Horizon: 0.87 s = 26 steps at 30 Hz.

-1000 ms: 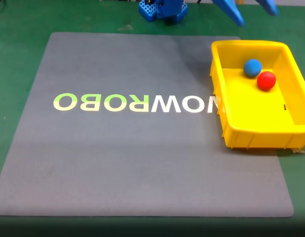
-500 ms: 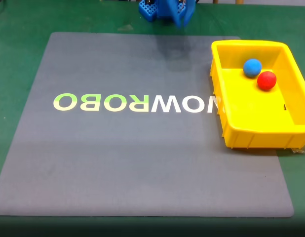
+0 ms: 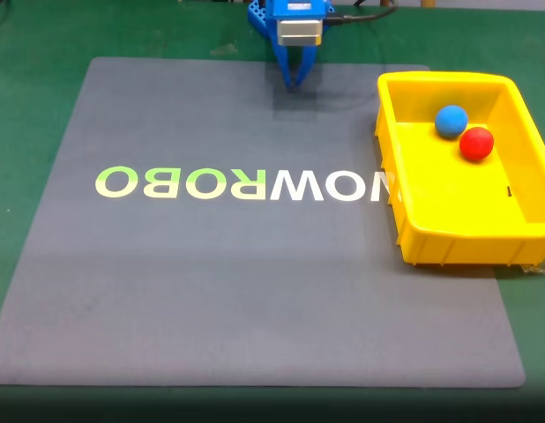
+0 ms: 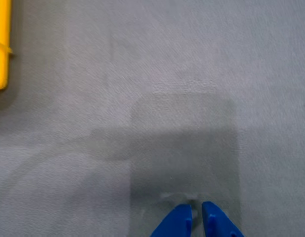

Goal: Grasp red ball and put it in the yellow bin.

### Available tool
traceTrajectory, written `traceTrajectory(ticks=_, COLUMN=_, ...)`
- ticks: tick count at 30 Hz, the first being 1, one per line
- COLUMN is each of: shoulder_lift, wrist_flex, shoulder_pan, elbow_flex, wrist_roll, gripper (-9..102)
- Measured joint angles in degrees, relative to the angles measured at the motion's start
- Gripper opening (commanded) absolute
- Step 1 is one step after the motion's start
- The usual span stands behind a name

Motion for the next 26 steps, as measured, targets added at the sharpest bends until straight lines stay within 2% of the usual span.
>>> traceTrajectory(ticks=10, shoulder_lift=0.00, wrist_flex=3.08, shoulder_pan=0.88, elbow_flex=0.00, wrist_roll=1.23, gripper=0)
traceTrajectory(ticks=26, shoulder_lift=0.00, wrist_flex=3.34, shoulder_pan=1.93, elbow_flex=0.00, wrist_roll=1.23, gripper=0)
